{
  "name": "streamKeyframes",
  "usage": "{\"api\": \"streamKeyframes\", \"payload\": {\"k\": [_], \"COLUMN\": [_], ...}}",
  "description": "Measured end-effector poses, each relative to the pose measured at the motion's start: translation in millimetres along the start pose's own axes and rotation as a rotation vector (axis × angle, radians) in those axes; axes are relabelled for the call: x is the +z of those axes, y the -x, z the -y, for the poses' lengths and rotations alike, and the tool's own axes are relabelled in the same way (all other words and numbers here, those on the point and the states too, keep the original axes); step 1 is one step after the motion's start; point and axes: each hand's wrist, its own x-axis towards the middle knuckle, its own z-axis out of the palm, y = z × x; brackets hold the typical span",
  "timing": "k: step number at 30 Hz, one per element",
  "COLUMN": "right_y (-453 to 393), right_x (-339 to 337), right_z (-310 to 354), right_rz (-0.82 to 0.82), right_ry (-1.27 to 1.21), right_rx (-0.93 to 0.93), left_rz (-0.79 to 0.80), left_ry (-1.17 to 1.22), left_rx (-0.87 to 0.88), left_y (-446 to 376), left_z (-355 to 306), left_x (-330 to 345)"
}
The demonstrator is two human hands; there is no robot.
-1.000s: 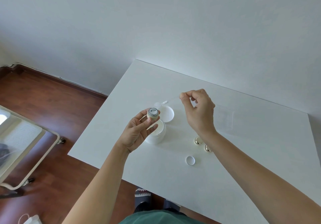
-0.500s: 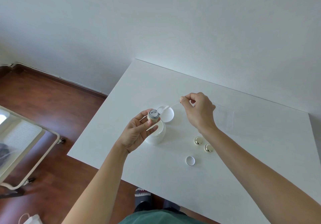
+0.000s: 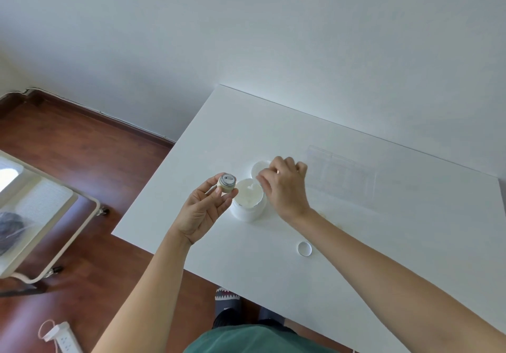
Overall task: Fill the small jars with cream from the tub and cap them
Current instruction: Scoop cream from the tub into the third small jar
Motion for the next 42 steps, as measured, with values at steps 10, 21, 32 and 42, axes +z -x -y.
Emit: {"api": "streamKeyframes", "payload": {"k": [10,21,32,42], "right_y": [-4,-3,-20,-20], "right_x": [31,3,-66,-83], "right_z": [-1,-31,-24,-6], "right_rz": [0.287,0.328,0.122,-0.032], "right_ry": [-0.064,-0.562,-0.772,-0.422], "right_rx": [0.145,0.759,0.697,0.375], "left_rz": [-0.08,-0.071,0.003,0.098], "left_ry": [-0.012,-0.056,-0.069,-0.076], "left_rx": [0.003,-0.015,-0.06,-0.058], "left_y": [8,7,-7,-15], "left_z": [-1,3,15,11], "left_x": [-7,-3,24,37]}}
